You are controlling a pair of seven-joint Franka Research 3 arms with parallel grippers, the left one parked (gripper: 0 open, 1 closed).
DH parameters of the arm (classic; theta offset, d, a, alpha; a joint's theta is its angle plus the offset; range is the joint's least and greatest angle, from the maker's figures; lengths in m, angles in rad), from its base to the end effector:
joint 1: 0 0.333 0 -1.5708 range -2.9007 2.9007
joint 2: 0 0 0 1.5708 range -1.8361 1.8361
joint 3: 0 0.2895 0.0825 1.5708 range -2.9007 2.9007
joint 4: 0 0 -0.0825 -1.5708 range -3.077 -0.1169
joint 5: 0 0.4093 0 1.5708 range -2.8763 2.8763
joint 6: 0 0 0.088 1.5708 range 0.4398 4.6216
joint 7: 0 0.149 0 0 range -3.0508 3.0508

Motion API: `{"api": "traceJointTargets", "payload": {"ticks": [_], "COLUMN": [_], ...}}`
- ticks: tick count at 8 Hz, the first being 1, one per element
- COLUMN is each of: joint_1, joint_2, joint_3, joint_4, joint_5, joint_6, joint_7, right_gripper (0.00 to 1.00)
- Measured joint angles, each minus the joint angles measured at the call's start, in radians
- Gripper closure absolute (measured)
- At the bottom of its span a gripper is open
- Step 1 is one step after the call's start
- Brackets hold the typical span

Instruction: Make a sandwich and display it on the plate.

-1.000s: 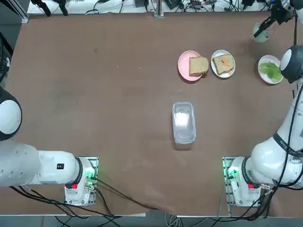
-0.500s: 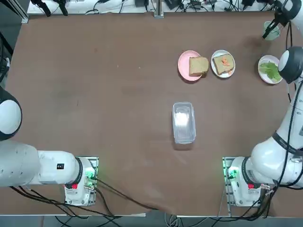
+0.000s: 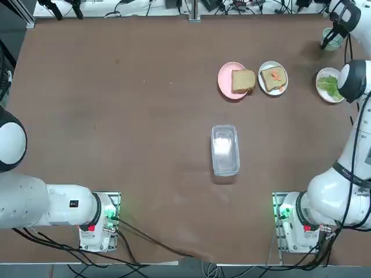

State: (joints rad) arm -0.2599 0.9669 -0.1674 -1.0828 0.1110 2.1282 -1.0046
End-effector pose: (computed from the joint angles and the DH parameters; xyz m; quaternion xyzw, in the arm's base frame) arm 0.7335 -0.2857 0.1783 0.9542 0.2953 0.0216 0.0437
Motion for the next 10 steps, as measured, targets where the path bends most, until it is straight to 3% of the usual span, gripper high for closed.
{"api": "traceJointTargets", "payload": {"ticks": [4, 6, 7, 9, 10], "joint_1": [0.002, 0.002, 0.002, 0.001, 0.002], "joint_2": [0.033, 0.037, 0.034, -0.005, -0.049], "joint_3": [0.000, 0.000, -0.001, -0.004, -0.004], "joint_4": [-0.001, -0.001, 0.004, 0.023, 0.032], "joint_5": [-0.001, -0.001, -0.001, -0.001, -0.001], "joint_6": [0.074, 0.088, 0.089, 0.031, -0.040], "joint_7": [0.051, 0.062, 0.062, 0.059, 0.054], "right_gripper": [0.89, 0.57, 0.36, 0.01, 0.00]}}
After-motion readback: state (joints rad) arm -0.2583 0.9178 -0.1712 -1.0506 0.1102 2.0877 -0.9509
